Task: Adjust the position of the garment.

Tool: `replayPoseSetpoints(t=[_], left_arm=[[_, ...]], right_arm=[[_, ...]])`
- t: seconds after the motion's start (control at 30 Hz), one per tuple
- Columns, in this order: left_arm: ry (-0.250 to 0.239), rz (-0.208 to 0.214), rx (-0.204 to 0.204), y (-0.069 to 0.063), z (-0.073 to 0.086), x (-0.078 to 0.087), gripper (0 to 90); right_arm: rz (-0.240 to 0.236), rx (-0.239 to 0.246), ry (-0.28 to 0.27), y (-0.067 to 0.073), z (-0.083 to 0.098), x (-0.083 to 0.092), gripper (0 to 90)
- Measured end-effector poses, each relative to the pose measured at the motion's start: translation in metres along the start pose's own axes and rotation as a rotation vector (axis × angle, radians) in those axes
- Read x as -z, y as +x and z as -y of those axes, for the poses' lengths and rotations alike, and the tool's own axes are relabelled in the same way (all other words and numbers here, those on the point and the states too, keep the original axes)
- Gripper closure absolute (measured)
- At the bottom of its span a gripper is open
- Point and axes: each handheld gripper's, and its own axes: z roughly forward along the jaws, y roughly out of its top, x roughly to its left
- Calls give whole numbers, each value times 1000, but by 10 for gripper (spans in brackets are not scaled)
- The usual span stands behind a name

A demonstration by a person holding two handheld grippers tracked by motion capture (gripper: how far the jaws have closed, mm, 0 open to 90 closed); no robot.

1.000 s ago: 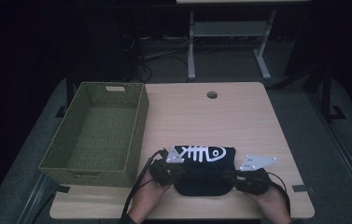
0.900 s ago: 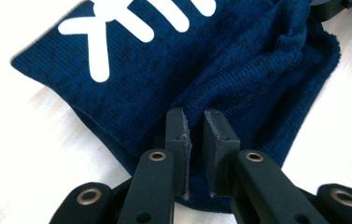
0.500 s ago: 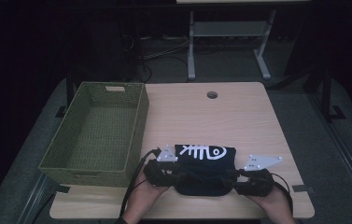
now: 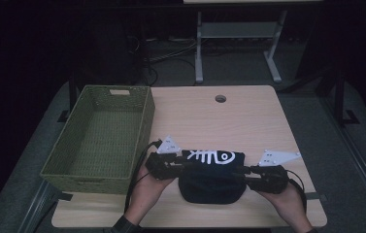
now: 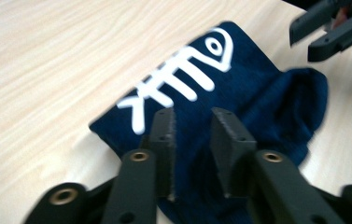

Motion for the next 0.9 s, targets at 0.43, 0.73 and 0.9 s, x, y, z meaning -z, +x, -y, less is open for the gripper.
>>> replayPoseSetpoints(t=[0.43, 0.73, 0.9], left_arm=[[80, -33, 76, 34, -5, -54, 899], [141, -23, 81, 40, 2, -78, 900], [155, 10, 48, 43, 4, -91, 900]], right_arm=[[-20, -19, 36, -5, 9, -14, 896], [-65, -34, 95, 5, 26, -22, 898], [-70, 5, 146, 16, 34, -34, 899]])
